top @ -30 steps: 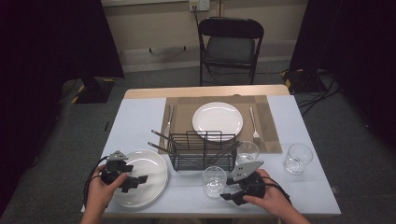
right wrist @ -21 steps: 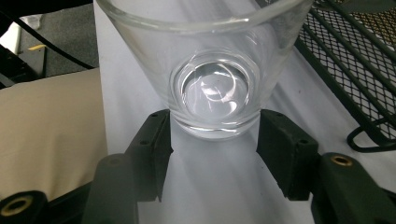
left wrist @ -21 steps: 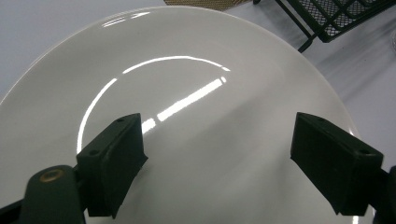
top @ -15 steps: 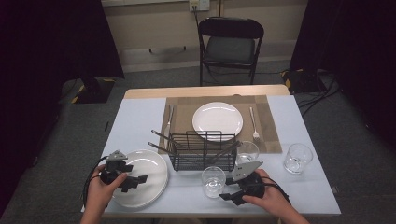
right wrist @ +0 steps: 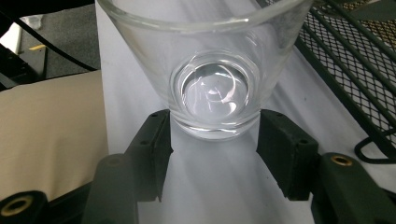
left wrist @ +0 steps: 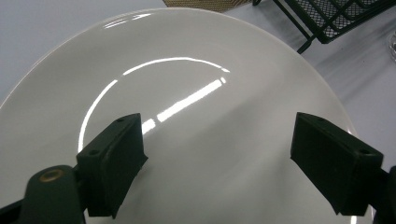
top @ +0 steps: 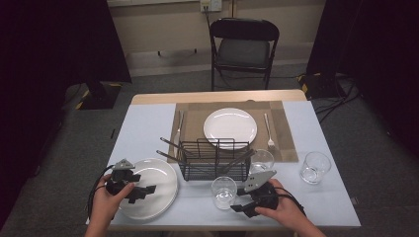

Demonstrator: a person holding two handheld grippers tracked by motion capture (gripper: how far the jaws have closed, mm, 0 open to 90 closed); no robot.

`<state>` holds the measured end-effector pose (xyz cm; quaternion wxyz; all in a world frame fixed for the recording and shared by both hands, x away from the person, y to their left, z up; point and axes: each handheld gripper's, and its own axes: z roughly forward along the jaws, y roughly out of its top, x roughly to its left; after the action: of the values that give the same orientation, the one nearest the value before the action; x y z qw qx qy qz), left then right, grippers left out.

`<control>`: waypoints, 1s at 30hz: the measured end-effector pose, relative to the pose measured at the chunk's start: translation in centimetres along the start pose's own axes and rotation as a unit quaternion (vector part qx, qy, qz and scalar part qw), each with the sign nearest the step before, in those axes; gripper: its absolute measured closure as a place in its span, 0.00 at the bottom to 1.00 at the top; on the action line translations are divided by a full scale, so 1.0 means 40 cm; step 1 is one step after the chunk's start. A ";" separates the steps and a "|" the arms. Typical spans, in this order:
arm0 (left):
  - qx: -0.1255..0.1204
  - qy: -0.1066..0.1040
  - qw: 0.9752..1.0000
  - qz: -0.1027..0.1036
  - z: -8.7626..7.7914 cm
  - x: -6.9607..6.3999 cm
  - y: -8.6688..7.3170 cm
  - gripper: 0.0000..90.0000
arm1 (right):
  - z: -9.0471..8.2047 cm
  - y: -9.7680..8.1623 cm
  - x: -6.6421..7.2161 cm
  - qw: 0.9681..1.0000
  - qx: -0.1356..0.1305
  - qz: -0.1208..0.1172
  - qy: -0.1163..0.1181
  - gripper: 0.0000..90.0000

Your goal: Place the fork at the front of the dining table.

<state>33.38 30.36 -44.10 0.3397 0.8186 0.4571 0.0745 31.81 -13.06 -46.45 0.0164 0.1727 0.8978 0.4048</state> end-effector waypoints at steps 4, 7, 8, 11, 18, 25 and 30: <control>-0.001 0.000 1.000 0.001 -0.001 0.001 0.000 0.19 | 0.002 0.001 0.000 1.000 0.000 0.000 0.001 0.49; 0.000 0.001 1.000 0.004 -0.001 0.001 0.001 0.19 | 0.002 0.002 0.001 1.000 0.001 0.000 0.000 0.49; -0.002 0.000 1.000 0.001 -0.001 -0.001 0.001 0.19 | 0.004 0.004 0.002 1.000 0.001 0.001 0.001 0.49; -0.002 -0.001 1.000 -0.001 -0.001 -0.002 0.001 0.19 | 0.005 0.005 0.002 1.000 0.001 0.000 0.001 0.49; -0.002 0.000 1.000 0.002 -0.001 0.001 0.001 0.19 | 0.010 0.009 0.003 1.000 0.001 -0.003 0.001 0.49; -0.002 -0.001 1.000 0.001 -0.001 0.001 0.001 0.19 | 0.013 0.012 0.004 1.000 0.001 -0.003 0.002 0.49; -0.003 0.000 1.000 0.000 -0.001 0.001 0.001 0.19 | 0.016 0.014 0.006 1.000 0.001 -0.005 0.004 0.49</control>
<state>33.40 30.38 -44.06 0.3419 0.8178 0.4567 0.0757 31.87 -12.17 -46.44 0.0149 0.1668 0.8990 0.4048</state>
